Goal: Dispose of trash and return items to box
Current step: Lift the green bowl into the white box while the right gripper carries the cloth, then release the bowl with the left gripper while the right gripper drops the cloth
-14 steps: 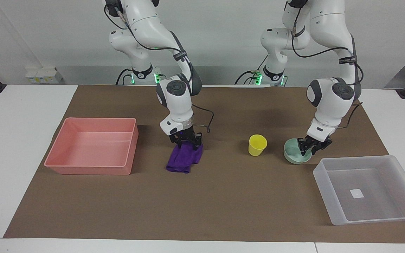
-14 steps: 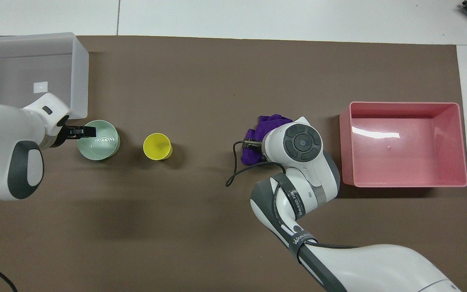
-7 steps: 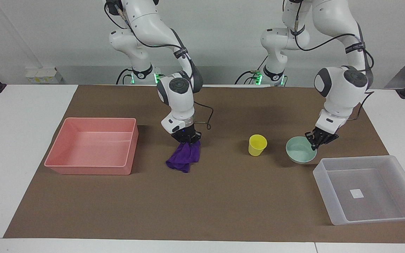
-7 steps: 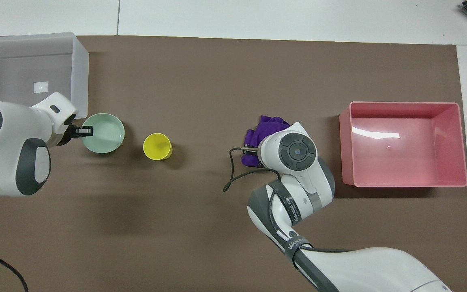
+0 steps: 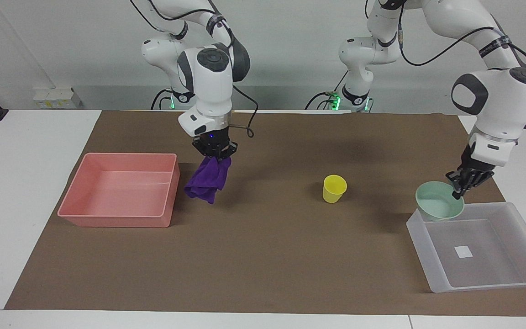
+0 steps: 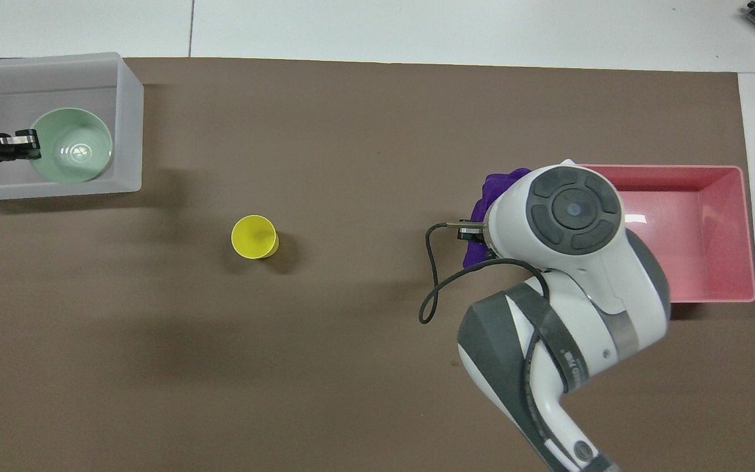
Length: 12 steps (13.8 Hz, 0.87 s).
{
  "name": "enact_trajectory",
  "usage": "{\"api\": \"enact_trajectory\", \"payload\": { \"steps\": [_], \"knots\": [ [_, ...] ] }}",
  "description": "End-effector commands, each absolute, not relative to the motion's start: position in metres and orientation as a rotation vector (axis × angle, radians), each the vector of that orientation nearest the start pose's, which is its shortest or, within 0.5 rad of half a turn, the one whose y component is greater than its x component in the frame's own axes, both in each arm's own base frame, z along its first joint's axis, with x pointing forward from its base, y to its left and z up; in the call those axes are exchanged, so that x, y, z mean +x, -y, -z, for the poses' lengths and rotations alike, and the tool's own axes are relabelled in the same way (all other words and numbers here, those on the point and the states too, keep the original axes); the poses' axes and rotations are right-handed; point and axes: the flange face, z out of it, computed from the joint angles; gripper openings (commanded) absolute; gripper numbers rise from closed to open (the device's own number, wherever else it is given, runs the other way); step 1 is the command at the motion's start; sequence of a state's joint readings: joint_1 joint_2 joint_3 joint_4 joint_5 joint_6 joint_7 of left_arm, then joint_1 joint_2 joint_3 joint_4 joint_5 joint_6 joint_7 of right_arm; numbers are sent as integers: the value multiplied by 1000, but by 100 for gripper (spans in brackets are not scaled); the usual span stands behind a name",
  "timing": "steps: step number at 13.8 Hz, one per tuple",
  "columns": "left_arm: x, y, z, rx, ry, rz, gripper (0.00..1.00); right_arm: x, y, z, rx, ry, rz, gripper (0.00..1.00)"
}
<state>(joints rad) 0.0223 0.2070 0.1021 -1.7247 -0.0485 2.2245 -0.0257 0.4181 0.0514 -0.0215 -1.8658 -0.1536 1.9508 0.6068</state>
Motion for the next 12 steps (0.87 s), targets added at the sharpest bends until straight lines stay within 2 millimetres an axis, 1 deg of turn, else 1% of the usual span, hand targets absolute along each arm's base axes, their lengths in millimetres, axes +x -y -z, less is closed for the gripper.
{"api": "enact_trajectory", "payload": {
  "steps": [1, 2, 3, 4, 6, 7, 8, 9, 10, 11, 12],
  "knots": [
    [683, -95, -485, -3099, 320, 477, 0, 536, -170, -526, -3279, -193, 151, 0],
    [693, -98, -476, -3099, 328, 475, 0, 536, -148, -535, -3286, -189, 134, 0],
    [705, -111, -475, -3090, 352, 488, 0, 538, -120, -543, -3288, -206, 128, 0],
    [718, -120, -471, -3086, 366, 490, 0, 542, -93, -544, -3293, -192, 117, 0],
    [742, -124, -456, -3076, 362, 507, 0, 550, -43, -536, -3290, -157, 103, 0],
    [748, -127, -447, -3072, 365, 512, 0, 550, -24, -526, -3291, -162, 84, 0],
    [752, -133, -434, -3068, 376, 513, 0, 551, -8, -513, -3291, -165, 72, 0],
    [755, -138, -418, -3067, 384, 514, 0, 553, 12, -500, -3289, -171, 83, 0],
    [756, -137, -411, -3068, 387, 504, 0, 557, 27, -485, -3288, -164, 86, 0],
    [754, -138, -407, -3071, 391, 479, 0, 560, 39, -469, -3287, -176, 72, 0],
    [753, -140, -406, -3071, 400, 479, 0, 558, 46, -453, -3283, -192, 53, 0]
  ]
}}
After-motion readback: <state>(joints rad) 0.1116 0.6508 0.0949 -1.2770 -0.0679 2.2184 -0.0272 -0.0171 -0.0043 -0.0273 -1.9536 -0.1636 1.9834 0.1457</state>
